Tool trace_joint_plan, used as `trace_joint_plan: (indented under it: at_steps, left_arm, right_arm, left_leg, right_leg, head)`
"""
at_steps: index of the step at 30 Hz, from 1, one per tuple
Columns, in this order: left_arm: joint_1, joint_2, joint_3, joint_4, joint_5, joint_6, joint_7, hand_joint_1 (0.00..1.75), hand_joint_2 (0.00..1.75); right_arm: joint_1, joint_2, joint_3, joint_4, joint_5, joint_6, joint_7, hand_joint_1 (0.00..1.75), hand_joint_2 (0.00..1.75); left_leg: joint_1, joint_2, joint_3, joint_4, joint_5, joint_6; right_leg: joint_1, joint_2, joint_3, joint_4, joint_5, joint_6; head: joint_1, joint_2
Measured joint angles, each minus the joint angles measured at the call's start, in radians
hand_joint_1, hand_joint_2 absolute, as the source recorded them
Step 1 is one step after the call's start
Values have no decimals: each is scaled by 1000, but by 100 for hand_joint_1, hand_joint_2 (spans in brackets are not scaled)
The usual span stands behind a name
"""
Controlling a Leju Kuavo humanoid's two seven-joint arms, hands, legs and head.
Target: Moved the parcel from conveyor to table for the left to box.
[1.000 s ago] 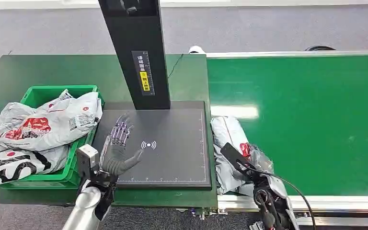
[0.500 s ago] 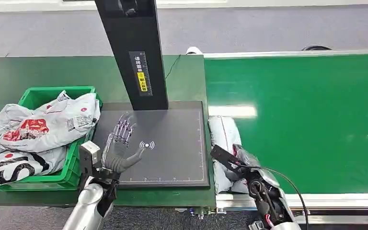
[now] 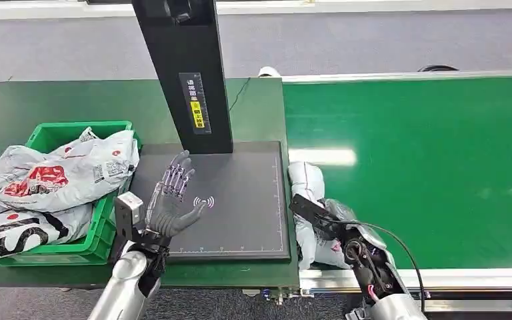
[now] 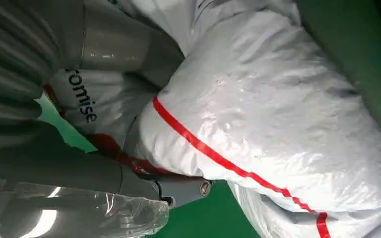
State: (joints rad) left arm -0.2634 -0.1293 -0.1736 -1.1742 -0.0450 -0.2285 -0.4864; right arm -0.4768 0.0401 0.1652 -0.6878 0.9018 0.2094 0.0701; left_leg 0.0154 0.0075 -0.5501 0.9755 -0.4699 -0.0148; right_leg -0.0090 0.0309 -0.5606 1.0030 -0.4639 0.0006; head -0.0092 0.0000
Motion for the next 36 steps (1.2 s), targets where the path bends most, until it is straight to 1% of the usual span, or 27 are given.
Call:
trace_joint_plan:
  at_steps: [3, 8, 11, 16, 19, 20, 24, 26, 31, 36]
  left_arm:
    - [3, 0, 5, 0, 0, -1, -2, 0, 175]
    - [34, 1, 15, -22, -7, -1, -3, 0, 175]
    - [66, 2, 25, -52, -8, -1, -7, 0, 175]
    - [95, 4, 41, -98, -10, -3, -12, 0, 175]
    - [98, 5, 45, -109, -9, -5, -14, 0, 175]
    - [99, 5, 47, -113, -8, -8, -16, 0, 175]
    - [103, 5, 53, -119, -8, -11, -20, 0, 175]
    - [103, 7, 54, -119, -8, -11, -21, 0, 175]
    - [103, 8, 53, -119, -8, -14, -33, 0, 175]
    - [98, 9, 40, -116, -5, -22, -36, 0, 175]
  right_arm:
    - [5, 0, 3, 0, -7, -26, -17, 175, 175]
    - [36, 11, 7, -26, 0, -177, 0, 175, 175]
    - [74, 25, -9, -83, -45, -246, -23, 175, 175]
    - [143, 48, -49, -218, -177, -305, -147, 175, 175]
    - [168, 60, -64, -285, -235, -334, -213, 175, 175]
    - [173, 64, -69, -313, -248, -361, -243, 175, 175]
    - [175, 73, -84, -438, -265, -526, -359, 175, 175]
    - [176, 77, -92, -503, -283, -582, -401, 175, 175]
    - [201, 84, -105, -640, -328, -645, -478, 175, 175]
    - [240, 90, -111, -739, -370, -687, -548, 175, 175]
  left_leg:
    - [0, 0, 0, 0, 0, 0]
    - [0, -1, -2, 0, 0, 0]
    - [0, -2, -5, 0, 0, 0]
    - [0, -4, -15, 0, 2, 0]
    - [0, -8, -20, 1, 4, 0]
    - [0, -10, -21, 1, 4, 0]
    - [0, -13, -21, 1, 4, 0]
    - [0, -13, -21, 1, 4, 0]
    - [0, -13, -21, 1, 4, 0]
    - [0, -13, -20, 1, 4, 0]
  right_leg:
    - [0, 0, 0, 0, 0, 0]
    - [0, 0, -1, 0, 0, 0]
    - [0, -1, -4, 0, 0, 0]
    - [0, -3, -12, 0, 1, 1]
    - [0, -8, -16, 0, 2, 1]
    - [0, -9, -17, 0, 2, 1]
    - [0, -11, -17, 0, 1, 1]
    - [0, -11, -17, 0, 1, 1]
    - [0, -12, -17, 0, 1, 1]
    - [0, -12, -16, 0, 1, 1]
  head:
    - [0, 0]
    - [0, 0]
    - [0, 0]
    - [0, 0]
    - [0, 0]
    - [0, 0]
    - [0, 0]
    - [0, 0]
    - [0, 0]
    - [0, 0]
